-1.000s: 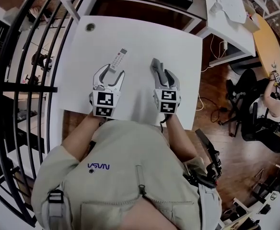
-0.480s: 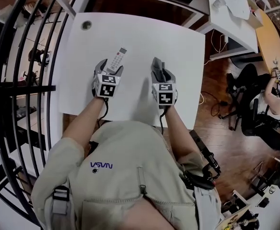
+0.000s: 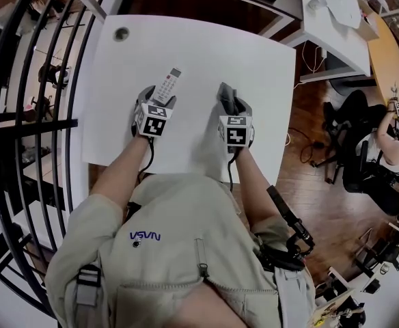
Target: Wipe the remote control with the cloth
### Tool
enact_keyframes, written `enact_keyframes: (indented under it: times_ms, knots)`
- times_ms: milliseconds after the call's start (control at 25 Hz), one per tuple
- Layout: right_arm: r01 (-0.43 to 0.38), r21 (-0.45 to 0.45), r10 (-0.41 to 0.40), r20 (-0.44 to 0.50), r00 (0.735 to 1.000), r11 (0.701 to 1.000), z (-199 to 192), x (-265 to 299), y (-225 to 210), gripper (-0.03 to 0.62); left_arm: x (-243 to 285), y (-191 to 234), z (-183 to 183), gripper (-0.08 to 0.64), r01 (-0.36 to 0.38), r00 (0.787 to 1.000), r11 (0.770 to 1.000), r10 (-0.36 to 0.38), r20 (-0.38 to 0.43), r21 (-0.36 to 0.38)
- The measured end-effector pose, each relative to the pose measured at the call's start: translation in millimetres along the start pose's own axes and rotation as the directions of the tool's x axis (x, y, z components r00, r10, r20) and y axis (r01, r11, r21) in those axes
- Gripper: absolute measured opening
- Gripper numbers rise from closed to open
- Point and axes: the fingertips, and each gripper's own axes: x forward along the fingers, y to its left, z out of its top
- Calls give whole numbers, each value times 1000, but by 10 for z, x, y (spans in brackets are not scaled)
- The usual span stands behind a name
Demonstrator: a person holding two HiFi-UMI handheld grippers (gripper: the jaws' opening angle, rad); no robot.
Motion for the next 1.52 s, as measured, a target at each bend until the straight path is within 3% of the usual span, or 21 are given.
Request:
enact_keyframes:
  times_ms: [120,400,480,520,560,640,840,1000,1120,1280,1520]
  knots:
    - [-4,13,5,-16,1000,1000,-39,27,-4,207,14,-68,10,254,31,999,1000,-31,21,5]
    - [-20,35,21,-28,999,999,-113,39,33,205,-60,-93,16,247,59,998,998,-59,5,0]
    - [-14,29,15,-32,999,999,-106,28,44,167,-46,-98,-21,245,58,998,998,-58,5,0]
    - [-4,22,5,-33,999,1000,-106,17,39,89,-46,-107,-30,244,57,998,998,-57,12,1]
    - [5,16,-4,-32,999,1000,-116,8,26,62,-63,-121,-17,244,57,998,998,-57,23,4]
    - [11,19,-10,-27,1000,1000,-142,-17,3,56,-145,-170,53,244,62,997,998,-62,37,6]
    - [18,46,-19,25,1000,999,-94,-157,-6,49,-323,-306,221,242,89,993,996,-91,79,26]
    - [18,48,-23,109,994,999,55,-353,52,48,-548,-402,401,242,97,982,994,-104,158,49]
    - [10,70,-23,190,982,998,251,-611,95,46,-851,-524,661,241,100,959,990,-121,254,95]
    - [17,92,-47,327,944,996,632,-1113,102,43,-1378,-789,1107,241,98,899,971,-180,399,216]
    - [71,65,-95,542,835,995,1314,-2067,114,42,-2095,-1131,1595,241,64,799,937,-255,545,344]
